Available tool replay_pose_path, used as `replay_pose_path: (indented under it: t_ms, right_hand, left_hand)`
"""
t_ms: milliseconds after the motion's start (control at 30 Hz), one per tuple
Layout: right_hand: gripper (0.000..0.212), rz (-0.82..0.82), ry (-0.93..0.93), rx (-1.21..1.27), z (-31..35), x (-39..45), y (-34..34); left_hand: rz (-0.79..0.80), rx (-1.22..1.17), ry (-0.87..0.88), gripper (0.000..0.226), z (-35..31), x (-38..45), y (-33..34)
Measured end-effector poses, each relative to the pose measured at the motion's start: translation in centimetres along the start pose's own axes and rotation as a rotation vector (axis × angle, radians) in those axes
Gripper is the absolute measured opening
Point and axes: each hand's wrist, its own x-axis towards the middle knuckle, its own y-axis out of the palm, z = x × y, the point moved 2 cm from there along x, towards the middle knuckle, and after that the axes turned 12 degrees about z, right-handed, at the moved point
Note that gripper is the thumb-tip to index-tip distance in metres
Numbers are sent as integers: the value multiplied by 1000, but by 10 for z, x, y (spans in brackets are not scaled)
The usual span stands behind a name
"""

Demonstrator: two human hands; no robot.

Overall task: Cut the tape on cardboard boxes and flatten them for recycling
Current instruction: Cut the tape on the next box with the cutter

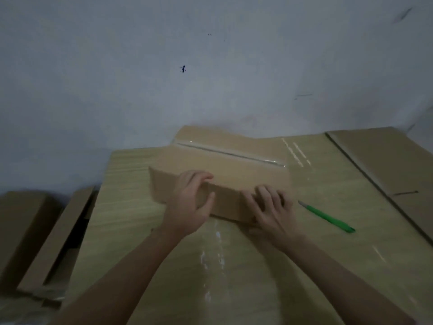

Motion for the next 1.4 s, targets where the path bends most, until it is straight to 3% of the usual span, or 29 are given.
replay_pose_path:
  t_ms: [67, 100, 167, 200, 233, 333, 400, 500, 633, 767, 833, 900, 1000, 1100, 1167, 1300, 1400]
  right_hand:
    - [58, -70, -31, 199, -1, -12, -4]
    - [43, -128, 57, 351, -6, -18, -8]
    - [38, -197, 424, 675, -29, -33, -4]
    - [43, -157, 597, 752, -42, -40, 1]
    - [47, -31, 718, 741, -55, -48, 9]
    - [53, 649, 826, 520, -83, -73, 40]
    - [59, 851, 835, 481, -90, -85, 53]
    - [41, 827, 807, 347, -88, -86, 56]
    - [33, 763, 774, 333, -83, -81, 51]
    - [31, 232, 1055, 645, -89, -57, 24]
    - [35, 18, 957, 682, -91, -27, 4]
    - [39, -72, 773, 715, -82, 11, -17]
    - [37, -8, 529, 718, -53, 67, -39]
    - [49, 190, 304, 752, -8, 115, -46]
    - [45, 313, 191, 754, 20, 139, -45]
    - [29, 435, 107, 702, 61, 177, -37]
    - [31, 465, 121, 676, 79, 198, -28]
  left_hand:
    - [98, 101, 11, 47, -3, 10, 14]
    - [197, 173, -3, 59, -3, 15, 22]
    - [470, 321, -66, 90, -2, 22, 38]
    - [579, 386, -92, 100, 1, 23, 45]
    - [654, 441, -110, 104, 4, 24, 51]
    - [658, 491, -105, 97, 11, 23, 62]
    - [570, 485, -38, 86, 16, 22, 63]
    - [522, 558, 111, 70, 23, 20, 61]
    - [610, 555, 215, 73, 39, 12, 47]
    - [716, 521, 361, 71, 65, -8, 18]
    - [784, 396, 388, 69, 74, -14, -4]
    - [843, 343, 429, 69, 78, -14, -26]
    - [899, 322, 457, 71, 75, -1, -50]
    - [798, 363, 388, 53, 80, 14, -59]
    - [654, 406, 236, 49, 92, 22, -57]
    - [368, 361, -368, 85, 125, 29, -51]
    - [345, 407, -510, 96, 133, 34, -44]
